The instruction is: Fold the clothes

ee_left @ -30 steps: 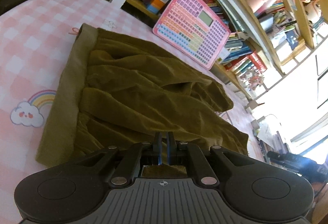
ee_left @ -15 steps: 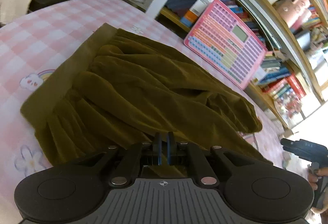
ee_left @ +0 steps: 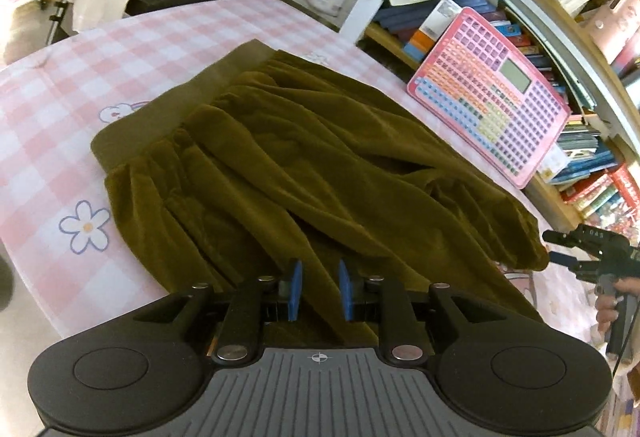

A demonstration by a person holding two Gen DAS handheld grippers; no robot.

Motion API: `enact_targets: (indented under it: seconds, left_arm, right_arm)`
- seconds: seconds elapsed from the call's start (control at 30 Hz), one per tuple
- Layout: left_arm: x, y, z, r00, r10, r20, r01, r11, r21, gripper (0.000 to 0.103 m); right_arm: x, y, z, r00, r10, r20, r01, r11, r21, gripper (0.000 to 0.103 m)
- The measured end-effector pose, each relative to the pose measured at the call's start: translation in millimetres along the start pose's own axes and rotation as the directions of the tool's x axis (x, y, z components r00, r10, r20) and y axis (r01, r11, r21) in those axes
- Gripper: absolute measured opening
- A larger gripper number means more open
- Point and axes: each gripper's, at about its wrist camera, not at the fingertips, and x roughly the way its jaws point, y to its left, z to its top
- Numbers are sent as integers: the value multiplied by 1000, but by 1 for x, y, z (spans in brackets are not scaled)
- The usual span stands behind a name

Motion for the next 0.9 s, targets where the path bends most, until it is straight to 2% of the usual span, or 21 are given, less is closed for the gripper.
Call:
enact_targets:
  seconds: [0.37, 0.63, 0.77, 0.9]
  left_arm:
    - [-11, -10, -9, 998, 64, 19, -64, 998, -17, 21]
    - [-12, -12, -17, 997, 79, -6, -79, 997, -14, 21]
    - [-15, -12, -21, 997, 71, -10, -71, 997, -11, 21]
    - [-19, -11, -23, 998, 60, -8, -60, 998, -9, 22]
  right_arm:
    - [25, -15, 18, 1000, 22, -9, -22, 1000, -6, 52]
    - [34, -26, 20, 998, 57, -11, -57, 997, 49, 52]
    - [40, -28, 25, 997, 71, 17, -72, 994, 83, 52]
    - [50, -25, 36, 998, 50, 37, -53, 994, 96, 45]
